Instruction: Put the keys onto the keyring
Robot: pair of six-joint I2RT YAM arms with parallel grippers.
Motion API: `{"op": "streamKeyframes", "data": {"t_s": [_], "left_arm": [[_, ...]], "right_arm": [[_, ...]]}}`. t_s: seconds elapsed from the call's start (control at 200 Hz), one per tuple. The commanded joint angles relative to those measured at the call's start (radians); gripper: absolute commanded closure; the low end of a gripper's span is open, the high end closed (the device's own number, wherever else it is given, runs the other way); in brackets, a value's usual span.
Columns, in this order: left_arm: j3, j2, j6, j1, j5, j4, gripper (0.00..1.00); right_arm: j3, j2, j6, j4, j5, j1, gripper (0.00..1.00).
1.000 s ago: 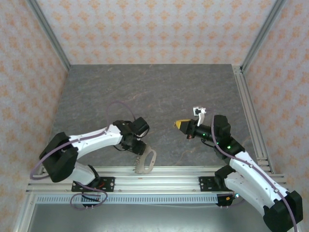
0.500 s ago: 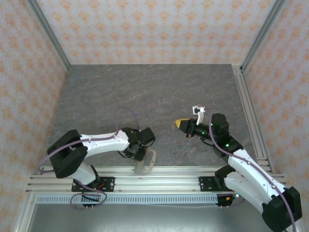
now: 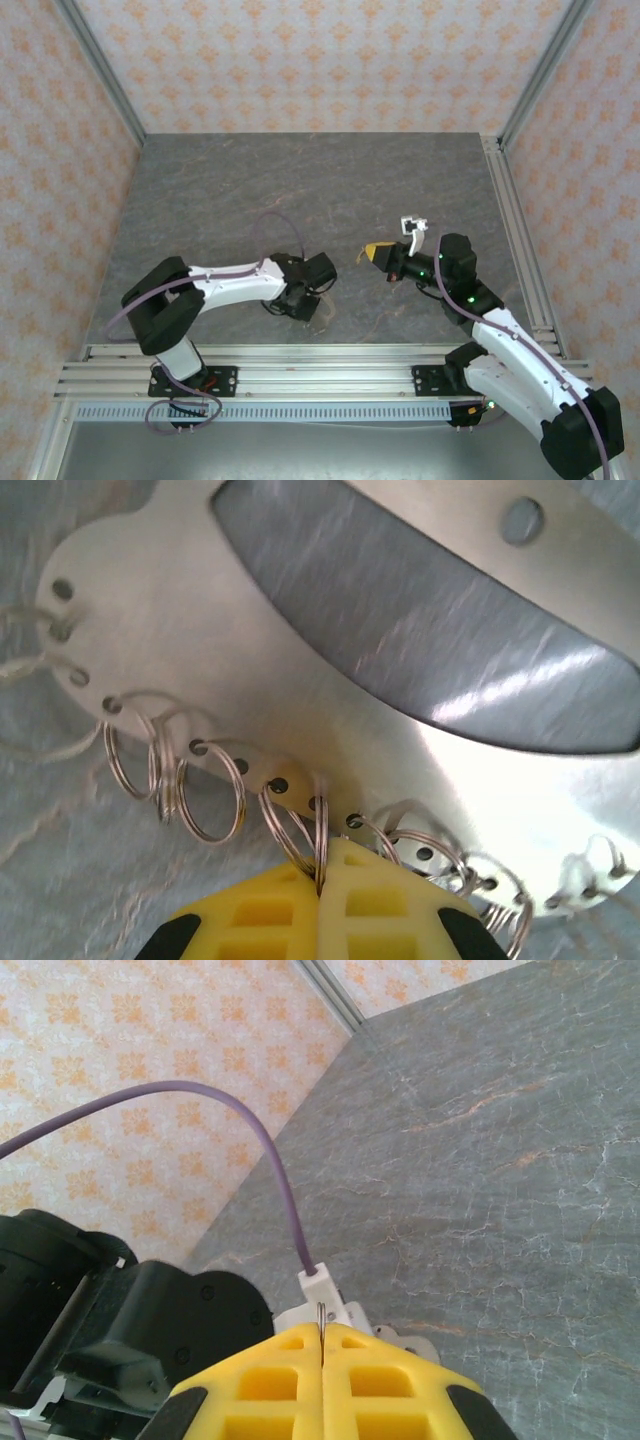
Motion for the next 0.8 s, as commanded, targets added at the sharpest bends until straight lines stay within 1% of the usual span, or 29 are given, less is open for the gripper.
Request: {"op": "streamKeyframes", "data": {"t_s": [0.0,0.12,0.145,0.215,0.255,0.295,0.345,0.48,0.606,0.681,0.796], "left_arm": [[0.054,0.03,0.062,0.049,0.016,0.037,1.0],[0.096,0.049,0.087,0.061,0.024,0.015,1.0],[0.098,0.047,0.09,0.062,0.023,0.009,0.97],[0.096,0.024,0.091,0.066,0.02,-0.01,0.81],[0.098,0.001,0.09,0.07,0.012,-0.027,0.75],[0.102,-0.024,0.091,0.07,-0.005,-0.049,0.72],[0.119,-0.048,0.093,0.069,-0.027,-0.086,0.7],[0.191,-0.068,0.083,0.017,-0.152,-0.194,0.61],[0.252,-0.029,0.043,-0.064,-0.174,-0.205,0.59],[0.287,0.007,0.014,-0.104,-0.181,-0.197,0.59],[0.286,0.039,-0.042,-0.131,-0.139,-0.12,0.59]], "right_arm": [[-0.01,-0.036,-0.016,0.015,-0.011,-0.012,1.0],[-0.015,-0.06,-0.027,-0.028,0.004,-0.017,1.0],[-0.018,-0.061,-0.026,-0.031,0.005,-0.017,1.0],[-0.032,-0.058,-0.017,-0.03,0.011,-0.017,1.0],[-0.043,-0.058,-0.009,-0.025,0.021,-0.018,1.0],[-0.053,-0.059,0.002,-0.023,0.031,-0.018,1.0],[-0.065,-0.062,0.015,-0.021,0.048,-0.017,1.0],[-0.11,-0.087,0.067,-0.023,0.127,-0.021,1.0],[-0.16,-0.129,0.124,-0.013,0.175,-0.04,1.0],[-0.174,-0.163,0.146,-0.043,0.19,-0.062,1.0],[-0.203,-0.251,0.195,-0.131,0.249,-0.102,1.0]]}}
